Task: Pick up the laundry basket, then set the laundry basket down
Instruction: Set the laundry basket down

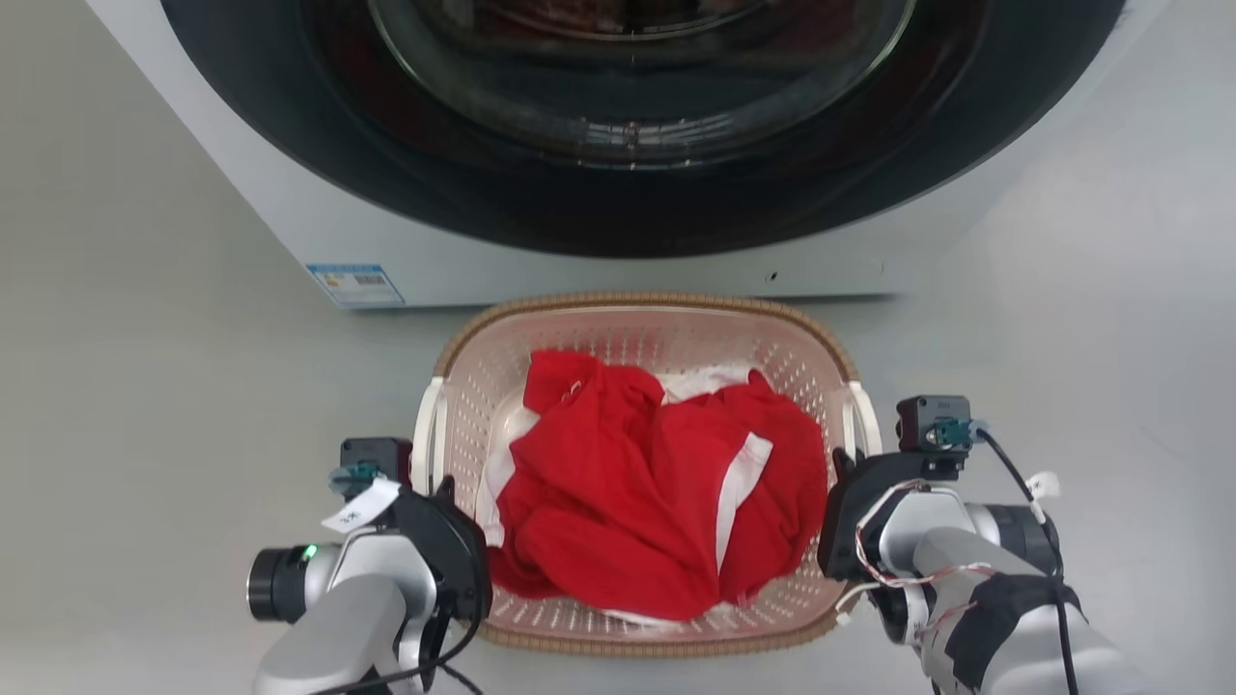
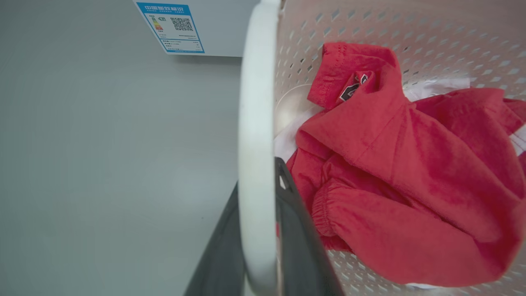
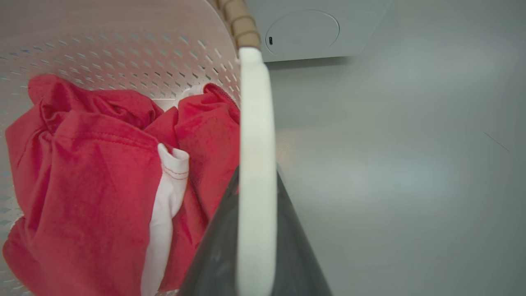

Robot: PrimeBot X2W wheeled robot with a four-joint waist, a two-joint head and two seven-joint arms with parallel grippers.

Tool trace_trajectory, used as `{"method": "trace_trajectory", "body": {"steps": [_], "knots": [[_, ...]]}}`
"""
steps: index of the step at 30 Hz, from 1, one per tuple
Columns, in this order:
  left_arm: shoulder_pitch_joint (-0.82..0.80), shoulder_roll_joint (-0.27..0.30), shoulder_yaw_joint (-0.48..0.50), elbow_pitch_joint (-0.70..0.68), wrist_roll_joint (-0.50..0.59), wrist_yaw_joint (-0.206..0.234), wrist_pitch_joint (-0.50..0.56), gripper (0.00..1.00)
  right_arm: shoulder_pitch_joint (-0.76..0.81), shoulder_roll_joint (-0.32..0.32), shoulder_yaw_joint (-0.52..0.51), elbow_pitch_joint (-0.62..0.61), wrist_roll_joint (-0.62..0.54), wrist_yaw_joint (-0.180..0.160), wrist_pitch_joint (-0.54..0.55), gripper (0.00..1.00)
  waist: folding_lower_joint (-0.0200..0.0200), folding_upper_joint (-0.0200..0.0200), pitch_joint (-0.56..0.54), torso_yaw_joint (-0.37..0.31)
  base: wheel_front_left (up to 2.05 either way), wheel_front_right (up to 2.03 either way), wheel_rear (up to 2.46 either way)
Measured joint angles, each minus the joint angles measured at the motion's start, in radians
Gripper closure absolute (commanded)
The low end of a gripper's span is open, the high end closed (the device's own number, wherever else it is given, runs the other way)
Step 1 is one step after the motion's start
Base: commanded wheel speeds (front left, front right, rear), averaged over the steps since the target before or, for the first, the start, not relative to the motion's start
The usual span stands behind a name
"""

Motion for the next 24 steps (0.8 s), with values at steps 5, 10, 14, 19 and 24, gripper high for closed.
{"method": "trace_trajectory", "body": {"steps": [5, 10, 14, 19, 24], "knots": [[-0.061, 0.0, 0.0, -0.006, 0.003, 0.001, -0.014, 1.0, -0.065, 0.0, -0.006, 0.02, -0.005, 0.0, -0.023, 1.0, -0.0001, 0.0, 0.088, 0.011, 0.0, 0.0, 0.0], [-0.114, 0.001, 0.003, -0.001, 0.007, 0.003, -0.024, 1.0, -0.12, -0.001, -0.009, 0.029, -0.019, 0.002, -0.033, 1.0, -0.0001, 0.0, 0.162, 0.021, 0.0, 0.0, 0.0], [-0.16, 0.001, 0.006, 0.0, 0.015, 0.008, -0.037, 1.0, -0.168, -0.002, -0.011, 0.034, -0.026, 0.002, -0.042, 1.0, -0.0002, 0.0, 0.222, 0.028, 0.0, 0.0, 0.0], [-0.209, 0.002, 0.01, 0.0, 0.017, 0.009, -0.049, 1.0, -0.225, -0.004, -0.012, 0.043, -0.035, 0.002, -0.054, 1.0, -0.0002, 0.0, 0.296, 0.036, 0.0, 0.0, 0.0], [-0.257, 0.003, 0.013, -0.002, 0.022, 0.009, -0.064, 1.0, -0.28, -0.005, -0.015, 0.057, -0.045, 0.003, -0.068, 1.0, -0.0002, 0.0, 0.371, 0.043, 0.0, 0.0, 0.0]]}}
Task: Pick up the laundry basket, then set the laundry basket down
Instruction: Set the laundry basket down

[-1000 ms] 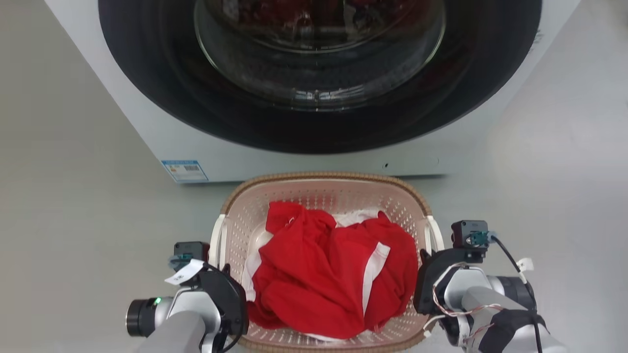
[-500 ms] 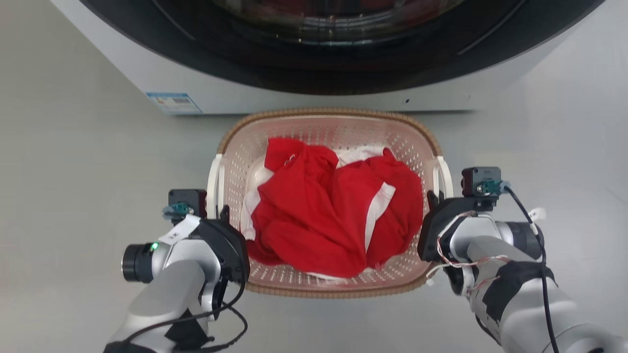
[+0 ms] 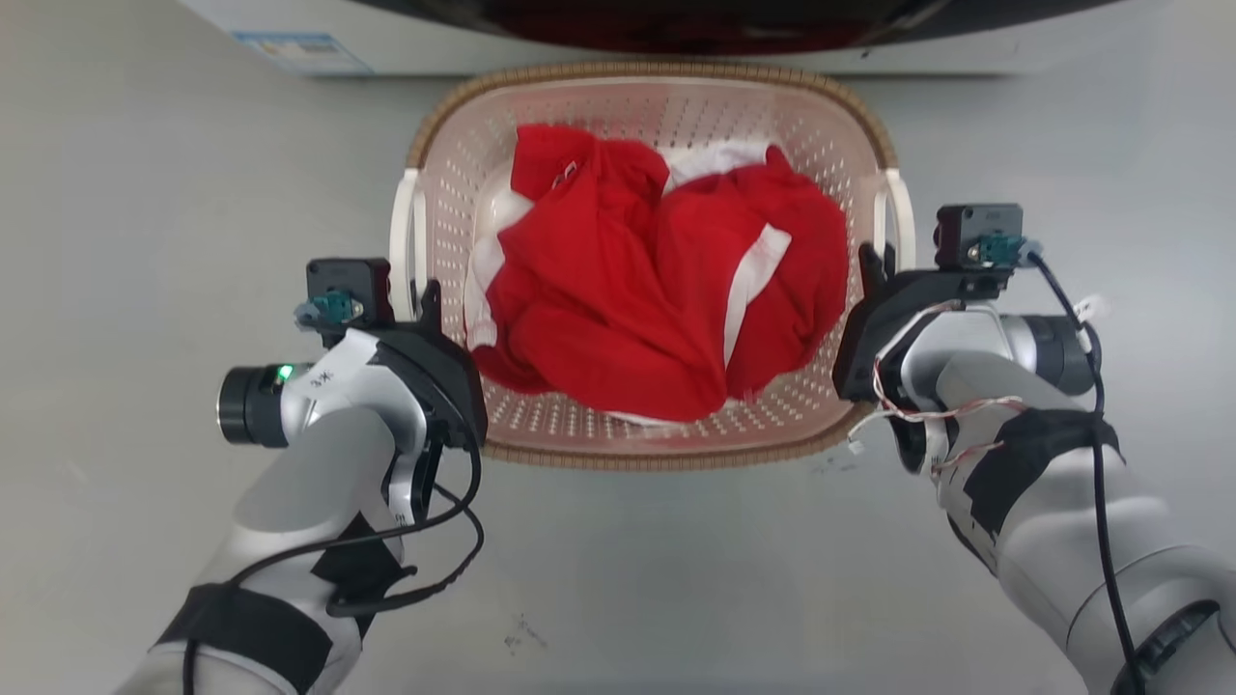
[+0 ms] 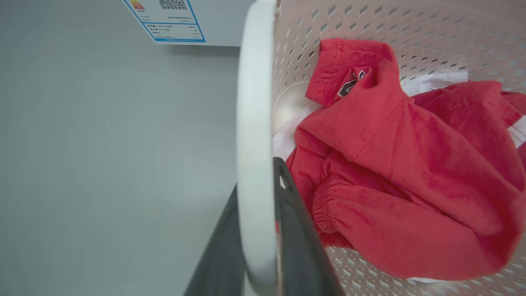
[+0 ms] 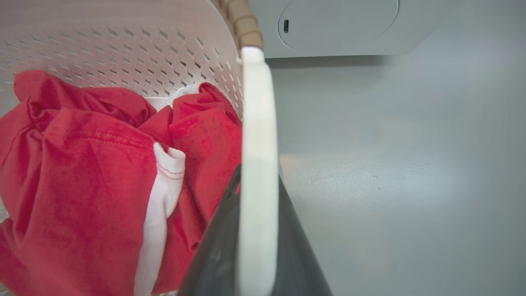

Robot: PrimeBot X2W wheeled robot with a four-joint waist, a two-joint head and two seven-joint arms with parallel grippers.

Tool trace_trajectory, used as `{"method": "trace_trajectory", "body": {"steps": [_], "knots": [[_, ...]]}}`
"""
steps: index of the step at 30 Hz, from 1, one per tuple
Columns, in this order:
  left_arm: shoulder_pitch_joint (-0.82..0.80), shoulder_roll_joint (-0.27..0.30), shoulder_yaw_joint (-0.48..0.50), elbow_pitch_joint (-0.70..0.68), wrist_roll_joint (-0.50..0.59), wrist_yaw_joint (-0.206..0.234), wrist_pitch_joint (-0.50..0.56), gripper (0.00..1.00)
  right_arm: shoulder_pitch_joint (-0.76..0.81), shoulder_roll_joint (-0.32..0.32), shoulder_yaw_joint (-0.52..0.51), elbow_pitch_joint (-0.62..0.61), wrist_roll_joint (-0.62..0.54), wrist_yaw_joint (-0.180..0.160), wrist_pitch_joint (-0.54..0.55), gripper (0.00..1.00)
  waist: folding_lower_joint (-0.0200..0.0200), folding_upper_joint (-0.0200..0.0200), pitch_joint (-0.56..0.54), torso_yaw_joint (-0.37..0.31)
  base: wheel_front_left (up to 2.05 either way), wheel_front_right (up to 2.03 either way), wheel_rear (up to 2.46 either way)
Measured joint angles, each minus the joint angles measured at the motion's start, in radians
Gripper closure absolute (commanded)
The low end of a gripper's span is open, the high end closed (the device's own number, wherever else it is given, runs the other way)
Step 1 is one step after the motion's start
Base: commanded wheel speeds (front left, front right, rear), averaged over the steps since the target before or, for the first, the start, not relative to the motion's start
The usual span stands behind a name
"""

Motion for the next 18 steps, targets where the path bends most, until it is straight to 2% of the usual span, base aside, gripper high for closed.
{"method": "trace_trajectory", "body": {"steps": [8, 18], "knots": [[-0.019, -0.001, -0.001, 0.003, 0.0, 0.0, -0.023, 1.0, -0.019, -0.001, 0.002, 0.01, -0.007, 0.001, -0.026, 1.0, 0.0, 0.0, 0.093, 0.011, 0.0, 0.0, 0.0], [-0.038, -0.004, -0.001, 0.028, 0.001, -0.005, -0.046, 1.0, -0.031, 0.0, 0.007, 0.01, -0.01, 0.005, -0.042, 1.0, -0.0002, -0.0003, 0.121, 0.021, 0.0, 0.0, 0.0]]}}
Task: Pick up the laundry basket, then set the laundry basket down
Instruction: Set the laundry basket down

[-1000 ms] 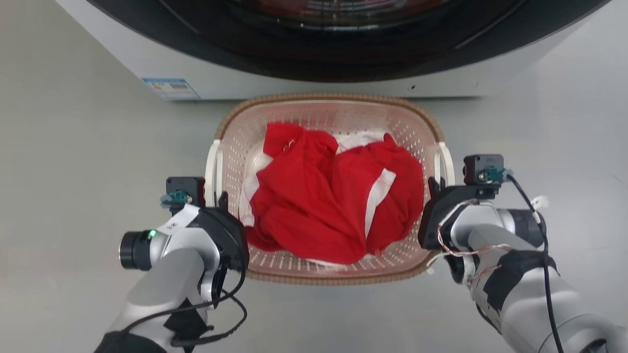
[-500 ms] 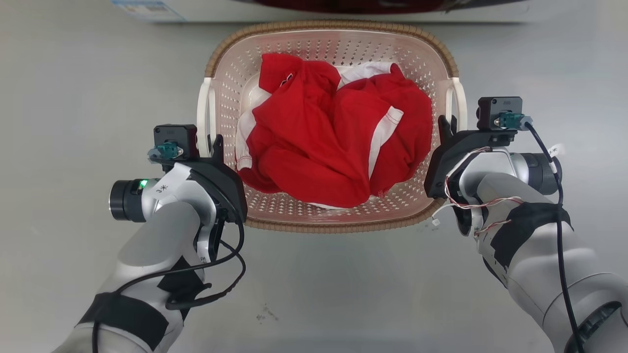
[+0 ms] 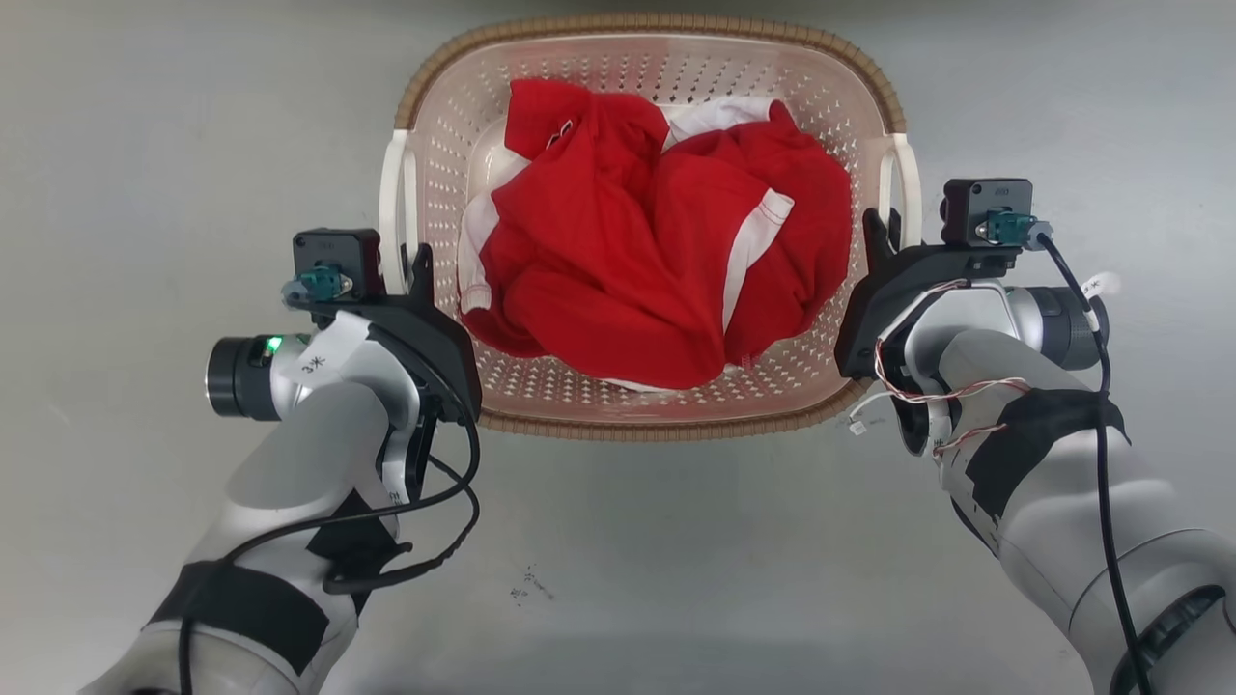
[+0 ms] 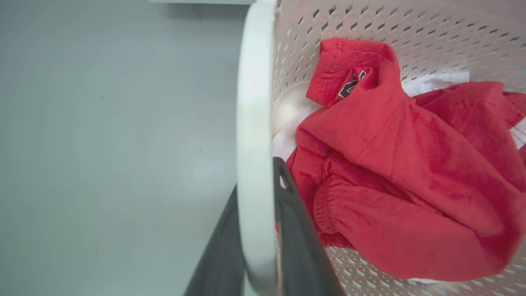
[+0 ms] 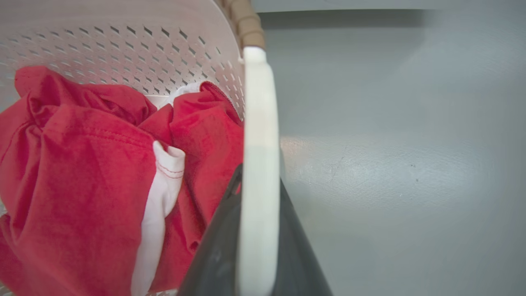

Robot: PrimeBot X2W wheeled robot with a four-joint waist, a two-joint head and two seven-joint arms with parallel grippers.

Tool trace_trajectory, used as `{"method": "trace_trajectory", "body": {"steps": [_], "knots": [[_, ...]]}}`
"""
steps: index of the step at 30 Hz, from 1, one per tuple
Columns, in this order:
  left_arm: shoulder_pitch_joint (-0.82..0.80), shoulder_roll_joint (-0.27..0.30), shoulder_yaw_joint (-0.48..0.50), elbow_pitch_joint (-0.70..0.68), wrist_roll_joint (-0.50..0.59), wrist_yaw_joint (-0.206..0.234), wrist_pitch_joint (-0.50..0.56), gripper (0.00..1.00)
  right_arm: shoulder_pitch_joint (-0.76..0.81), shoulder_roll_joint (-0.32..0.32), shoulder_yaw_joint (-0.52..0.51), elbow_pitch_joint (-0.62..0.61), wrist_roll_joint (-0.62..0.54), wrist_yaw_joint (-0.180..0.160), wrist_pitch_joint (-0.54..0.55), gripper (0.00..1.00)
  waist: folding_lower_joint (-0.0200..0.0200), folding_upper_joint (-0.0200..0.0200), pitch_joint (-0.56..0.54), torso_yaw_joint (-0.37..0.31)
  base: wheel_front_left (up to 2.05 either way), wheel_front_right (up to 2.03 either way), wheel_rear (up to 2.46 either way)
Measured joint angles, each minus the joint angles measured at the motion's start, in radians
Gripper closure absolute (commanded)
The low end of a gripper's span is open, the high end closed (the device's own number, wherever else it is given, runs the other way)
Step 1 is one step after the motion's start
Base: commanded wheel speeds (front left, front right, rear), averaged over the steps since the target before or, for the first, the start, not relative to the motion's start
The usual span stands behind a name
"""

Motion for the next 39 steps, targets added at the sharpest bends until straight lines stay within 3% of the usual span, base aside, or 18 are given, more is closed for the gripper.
{"method": "trace_trajectory", "body": {"steps": [17, 20, 21, 22, 24, 39], "knots": [[-0.062, 0.002, 0.001, 0.03, 0.017, -0.013, -0.032, 1.0, -0.06, -0.001, 0.001, -0.002, -0.006, 0.0, -0.041, 1.0, -0.0001, -0.0002, 0.059, -0.003, 0.0, 0.0, 0.0], [-0.064, 0.0, 0.001, 0.035, 0.017, -0.014, -0.035, 1.0, -0.06, -0.001, 0.003, -0.002, -0.006, 0.0, -0.04, 0.57, -0.0001, -0.0002, 0.057, -0.003, 0.0, 0.0, 0.0], [-0.065, -0.001, 0.001, 0.036, 0.017, -0.014, -0.036, 0.87, -0.058, 0.0, 0.004, -0.001, -0.006, 0.0, -0.036, 0.44, 0.0, -0.0001, 0.057, -0.003, 0.0, 0.0, 0.0], [-0.066, -0.002, 0.001, 0.038, 0.017, -0.014, -0.036, 0.6, -0.056, 0.002, 0.006, 0.0, -0.006, 0.0, -0.035, 0.0, 0.0001, -0.0001, 0.056, -0.003, 0.0, 0.0, 0.0], [-0.066, -0.01, -0.002, 0.043, 0.02, -0.015, -0.036, 0.0, -0.056, 0.007, 0.007, 0.0, -0.006, 0.0, -0.036, 0.0, 0.0002, 0.0, 0.054, -0.003, 0.0, 0.0, 0.0], [-0.066, -0.025, -0.002, 0.069, 0.026, -0.015, -0.053, 0.0, -0.043, 0.017, 0.008, 0.023, -0.005, 0.0, -0.045, 0.0, 0.0001, 0.0001, -0.003, -0.002, 0.0, 0.0, 0.0]]}}
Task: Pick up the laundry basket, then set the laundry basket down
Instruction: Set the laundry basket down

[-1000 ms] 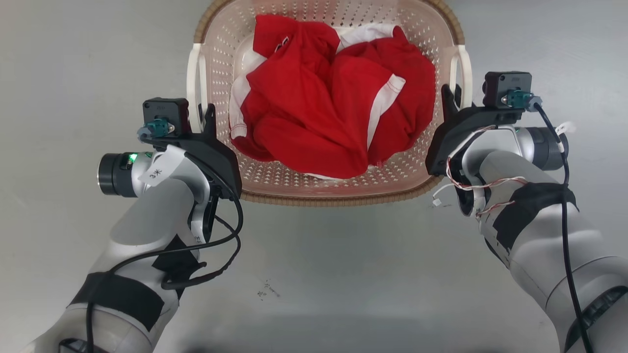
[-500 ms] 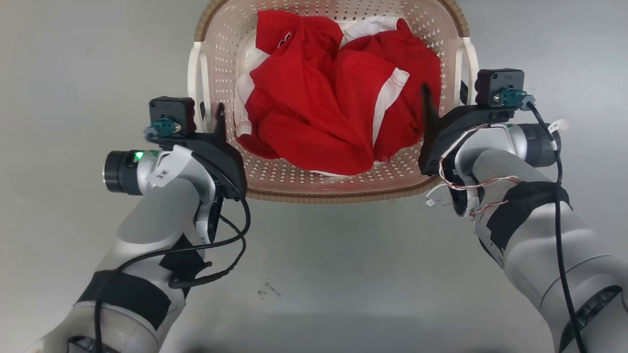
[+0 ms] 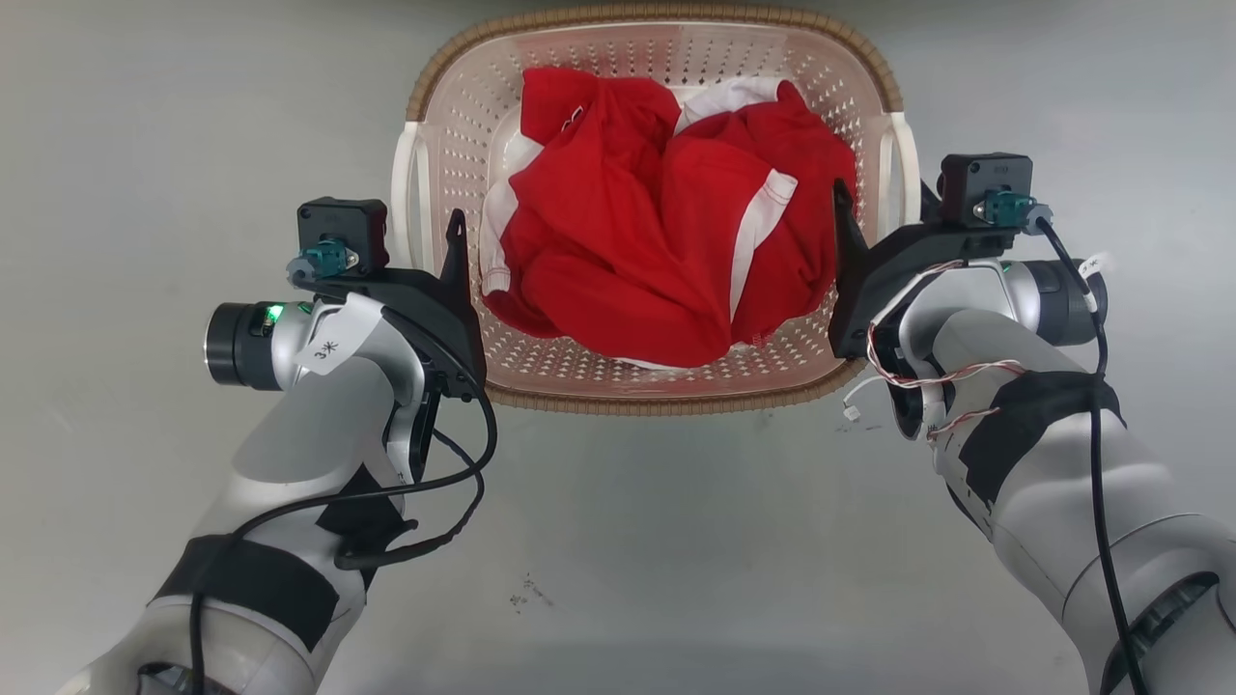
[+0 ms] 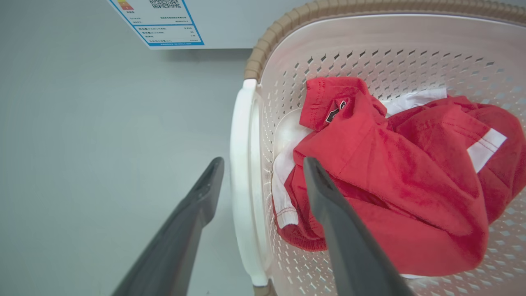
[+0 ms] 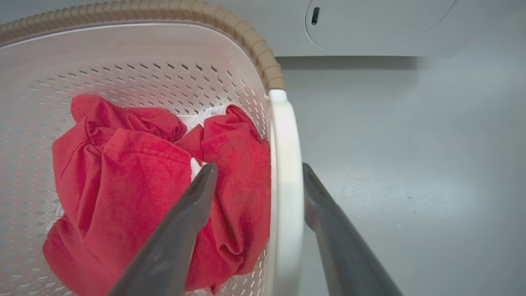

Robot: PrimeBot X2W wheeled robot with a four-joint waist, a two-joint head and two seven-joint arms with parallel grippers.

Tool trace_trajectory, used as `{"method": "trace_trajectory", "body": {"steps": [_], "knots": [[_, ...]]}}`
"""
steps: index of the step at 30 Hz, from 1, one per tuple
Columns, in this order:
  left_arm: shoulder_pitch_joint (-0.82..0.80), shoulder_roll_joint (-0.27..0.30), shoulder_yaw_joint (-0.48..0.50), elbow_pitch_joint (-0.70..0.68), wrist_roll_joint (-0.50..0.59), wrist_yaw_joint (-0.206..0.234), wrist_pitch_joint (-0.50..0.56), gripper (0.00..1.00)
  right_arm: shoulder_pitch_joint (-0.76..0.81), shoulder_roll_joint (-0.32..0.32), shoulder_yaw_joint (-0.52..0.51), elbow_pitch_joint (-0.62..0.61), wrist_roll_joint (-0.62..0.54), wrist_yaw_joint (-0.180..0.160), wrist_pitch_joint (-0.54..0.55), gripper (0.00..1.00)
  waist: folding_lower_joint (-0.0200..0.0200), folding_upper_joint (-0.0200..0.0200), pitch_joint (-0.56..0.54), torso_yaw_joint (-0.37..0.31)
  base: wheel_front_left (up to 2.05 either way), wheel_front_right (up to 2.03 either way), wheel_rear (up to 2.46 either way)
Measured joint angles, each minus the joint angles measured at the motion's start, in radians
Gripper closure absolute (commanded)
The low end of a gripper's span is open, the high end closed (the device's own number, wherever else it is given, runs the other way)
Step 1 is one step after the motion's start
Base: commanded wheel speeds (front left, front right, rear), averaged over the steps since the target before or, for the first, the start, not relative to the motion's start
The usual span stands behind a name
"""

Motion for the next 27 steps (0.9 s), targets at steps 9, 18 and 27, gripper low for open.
{"method": "trace_trajectory", "body": {"steps": [9, 18, 27], "knots": [[0.011, -0.001, 0.02, 0.008, -0.003, -0.012, -0.005, 0.0, 0.011, -0.001, 0.002, 0.031, -0.009, 0.0, -0.01, 0.0, 0.0, -0.0001, -0.069, -0.004, 0.0, 0.0, 0.0], [0.082, 0.004, 0.067, -0.026, -0.019, -0.058, -0.01, 0.0, 0.053, -0.007, -0.034, 0.029, 0.001, 0.009, -0.036, 0.0, 0.0, 0.0, -0.19, -0.012, 0.0, 0.0, 0.0], [0.195, 0.047, 0.123, -0.114, -0.016, -0.068, -0.01, 0.0, 0.145, -0.004, -0.103, -0.041, 0.019, 0.01, -0.036, 0.0, -0.0001, 0.0, -0.317, -0.026, 0.0, 0.0, 0.0]]}}
